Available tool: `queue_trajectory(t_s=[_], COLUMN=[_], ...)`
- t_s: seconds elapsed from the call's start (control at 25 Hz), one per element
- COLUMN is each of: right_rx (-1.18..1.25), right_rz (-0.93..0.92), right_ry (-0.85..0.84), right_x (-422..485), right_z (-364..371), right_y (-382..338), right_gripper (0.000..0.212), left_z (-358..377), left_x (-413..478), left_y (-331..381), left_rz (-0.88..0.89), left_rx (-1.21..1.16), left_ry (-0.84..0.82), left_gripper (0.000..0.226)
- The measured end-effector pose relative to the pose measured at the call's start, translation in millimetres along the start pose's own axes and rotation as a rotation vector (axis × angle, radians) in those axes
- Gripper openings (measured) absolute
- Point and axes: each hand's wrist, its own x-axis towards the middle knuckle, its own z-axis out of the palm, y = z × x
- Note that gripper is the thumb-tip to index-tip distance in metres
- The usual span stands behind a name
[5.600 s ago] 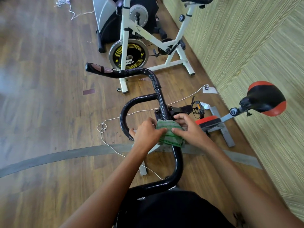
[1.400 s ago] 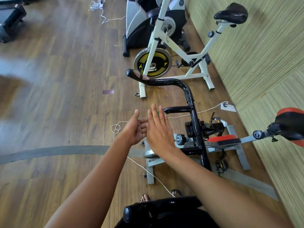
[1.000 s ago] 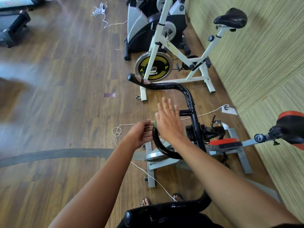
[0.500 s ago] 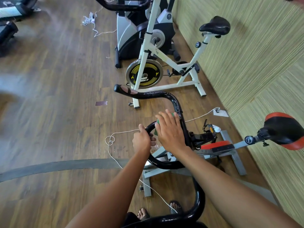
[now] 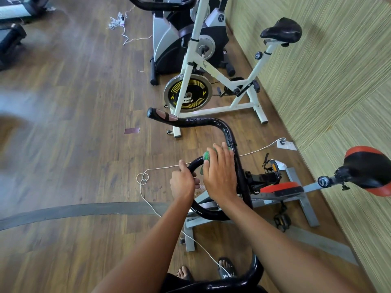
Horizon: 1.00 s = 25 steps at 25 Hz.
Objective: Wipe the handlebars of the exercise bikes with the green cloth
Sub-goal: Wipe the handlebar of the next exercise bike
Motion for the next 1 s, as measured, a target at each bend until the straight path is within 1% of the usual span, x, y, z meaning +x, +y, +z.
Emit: queue_trajectory(t_s=[0.12,0.2,0.28,0.32,0.4,0.44,0.56,0.6,0.68,0.72,0.84,0.88,0.96,1.0], right_rx=[0.028,0.020,0.026,0.026,0.007,-0.004,-0.010,-0.015,-0.031,-0.044,-0.059,-0.063,-0.046,-0.035], right_rz=[-0.040,-0.082,-0.061,-0.057,-0.112,-0.126,0.026,0.029,-0.073,-0.084,0.065,0.044,-0.077,-0.094], right_ry=[0.035,0.031,0.013,0.010,0.006,0.003,0.017,0.017,-0.006,-0.022,-0.032,-0.040,-0.067,-0.082], right_x=[2,6,8,7,5,6,10,10,5,6,12,11,11,13], right_z=[8,9,9,9,10,9,5,5,6,5,2,3,3,1], right_y=[-3,4,5,3,1,2,-1,-5,-5,-1,4,0,0,6], right_gripper=[0.040,0.040,0.040,0.041,0.041,0.042,0.043,0.042,0.041,0.043,0.044,0.041,0.037,0.036], left_z=[-1,0,1,0,1,1,1,1,1,0,-1,-1,-1,0], left_x=[1,1,1,0,0,1,-2,-1,1,-1,-1,-2,-2,-1], left_y=[-2,-2,-2,-1,-1,-2,0,0,-2,0,1,1,0,-1], left_rz=[-0.005,-0.001,0.000,-0.004,-0.001,0.004,0.001,0.006,-0.003,-0.008,0.010,0.018,0.026,0.026], left_rx=[0.028,0.014,-0.003,-0.004,0.007,0.013,0.018,0.029,0.033,0.029,0.026,0.040,0.041,0.037], left_ry=[0.026,0.009,-0.007,0.004,0.039,0.033,-0.004,0.011,0.030,0.020,-0.018,-0.012,0.000,0.000], left_gripper=[0.064,0.066,0.066,0.068,0.078,0.078,0.069,0.071,0.075,0.072,0.066,0.065,0.064,0.064])
